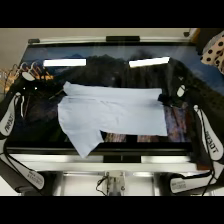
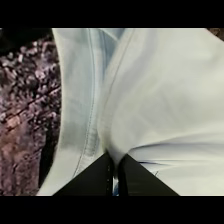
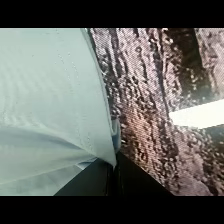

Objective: Fold the shirts.

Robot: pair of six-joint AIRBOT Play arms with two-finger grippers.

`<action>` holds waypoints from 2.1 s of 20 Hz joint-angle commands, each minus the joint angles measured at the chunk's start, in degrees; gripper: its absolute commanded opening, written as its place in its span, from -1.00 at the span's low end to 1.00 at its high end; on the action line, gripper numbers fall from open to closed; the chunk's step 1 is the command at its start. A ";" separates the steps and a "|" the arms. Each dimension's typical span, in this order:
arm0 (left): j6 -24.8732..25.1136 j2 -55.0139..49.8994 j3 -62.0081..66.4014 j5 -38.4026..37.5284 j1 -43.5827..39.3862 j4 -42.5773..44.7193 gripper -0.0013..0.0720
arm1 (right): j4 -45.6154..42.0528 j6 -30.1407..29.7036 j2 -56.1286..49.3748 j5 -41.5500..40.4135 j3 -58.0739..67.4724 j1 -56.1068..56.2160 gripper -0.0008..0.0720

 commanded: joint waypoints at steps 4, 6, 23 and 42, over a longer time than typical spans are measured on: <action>-0.24 -0.55 0.17 -0.48 0.11 -0.15 -0.69 | -0.24 0.02 0.00 -1.70 0.02 -0.02 -0.43; -0.20 -0.26 0.87 -4.57 0.79 -0.66 0.40 | -0.17 -0.61 0.72 0.44 0.28 -0.04 0.32; 22.77 36.65 -64.76 -3.39 19.43 -15.85 0.25 | 4.13 -12.41 22.47 35.80 -1.18 -12.07 0.31; 22.43 34.58 -67.34 2.51 8.44 -20.39 -0.74 | 5.44 -13.60 22.49 37.81 -4.61 -12.13 0.32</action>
